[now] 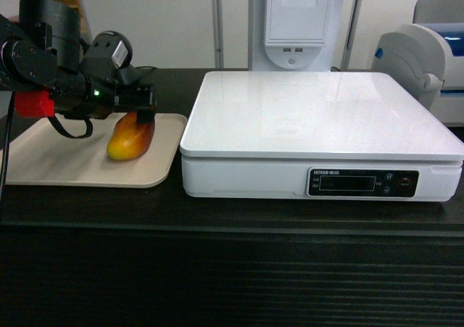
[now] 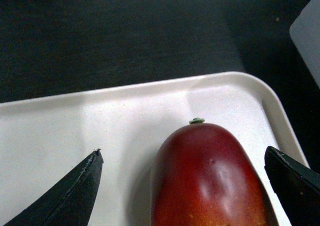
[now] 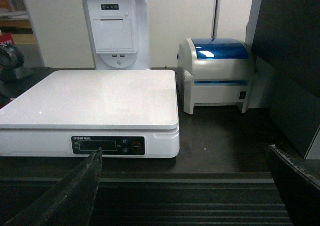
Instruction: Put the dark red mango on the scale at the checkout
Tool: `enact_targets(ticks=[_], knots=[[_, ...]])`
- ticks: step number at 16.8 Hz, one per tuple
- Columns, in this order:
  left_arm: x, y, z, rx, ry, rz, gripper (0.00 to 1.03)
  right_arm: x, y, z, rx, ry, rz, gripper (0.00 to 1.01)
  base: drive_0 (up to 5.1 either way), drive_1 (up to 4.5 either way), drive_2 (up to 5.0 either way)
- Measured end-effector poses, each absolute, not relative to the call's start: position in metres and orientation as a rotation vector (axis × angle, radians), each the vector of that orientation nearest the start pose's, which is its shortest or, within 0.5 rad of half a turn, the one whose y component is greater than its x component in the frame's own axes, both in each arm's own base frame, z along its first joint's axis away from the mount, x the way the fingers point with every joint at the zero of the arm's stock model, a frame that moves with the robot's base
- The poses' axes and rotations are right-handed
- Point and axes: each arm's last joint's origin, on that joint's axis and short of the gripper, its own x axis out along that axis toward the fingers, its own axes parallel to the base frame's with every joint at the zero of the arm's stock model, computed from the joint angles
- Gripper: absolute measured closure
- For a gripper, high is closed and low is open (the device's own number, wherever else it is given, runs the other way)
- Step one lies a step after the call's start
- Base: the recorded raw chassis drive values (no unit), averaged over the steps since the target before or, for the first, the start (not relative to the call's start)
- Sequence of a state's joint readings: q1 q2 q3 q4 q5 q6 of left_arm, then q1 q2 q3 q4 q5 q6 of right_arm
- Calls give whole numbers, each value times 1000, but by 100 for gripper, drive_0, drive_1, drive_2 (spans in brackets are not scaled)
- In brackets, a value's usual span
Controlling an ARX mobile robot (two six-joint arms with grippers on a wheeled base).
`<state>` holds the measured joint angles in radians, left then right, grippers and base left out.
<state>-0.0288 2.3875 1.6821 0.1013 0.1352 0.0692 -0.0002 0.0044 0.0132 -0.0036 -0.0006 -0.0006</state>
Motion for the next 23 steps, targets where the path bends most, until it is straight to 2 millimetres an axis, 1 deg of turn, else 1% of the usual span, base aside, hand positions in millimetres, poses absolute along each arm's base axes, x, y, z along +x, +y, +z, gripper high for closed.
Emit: enact_targets(ticks=[4,6,7,9,10,12,14,15,16,17,18,20,21,22,23], knots=[[518,-19,98,45,657,-182,5,97,0,167,-1,-5,0,3,0,0,0],[518,-19,94,46,664,-183,5,97,0,167,-1,-5,0,3,0,0,0],[518,-19,94,49,660,-183,9,97,0,167,-1,-5,0,3,0,0,0],[518,-19,93,50,651,-184,30,97,0,167,-1,-5,0,3,0,0,0],[517,-19,93,50,646,-184,36,97,0,167,-1,-5,0,3,0,0,0],[512,-20,93,52,642,-182,39,97,0,167,-1,-5,0,3,0,0,0],[506,-23,98,57,639,-182,39,97,0,167,-1,-5,0,3,0,0,0],[502,-24,104,61,623,-180,39,97,0,167,-1,-5,0,3,0,0,0],[499,-28,115,65,597,-183,39,97,0,167,-1,-5,0,3,0,0,0],[496,-32,128,69,567,-191,39,97,0,167,-1,-5,0,3,0,0,0],[493,-41,147,76,519,-208,39,97,0,167,-1,-5,0,3,0,0,0],[486,-65,184,87,432,-251,39,97,0,167,-1,-5,0,3,0,0,0],[482,-78,196,87,401,-267,39,97,0,167,-1,-5,0,3,0,0,0],[481,-96,204,80,379,-275,39,97,0,167,-1,-5,0,3,0,0,0],[480,-111,209,73,373,-291,39,97,0,167,-1,-5,0,3,0,0,0]])
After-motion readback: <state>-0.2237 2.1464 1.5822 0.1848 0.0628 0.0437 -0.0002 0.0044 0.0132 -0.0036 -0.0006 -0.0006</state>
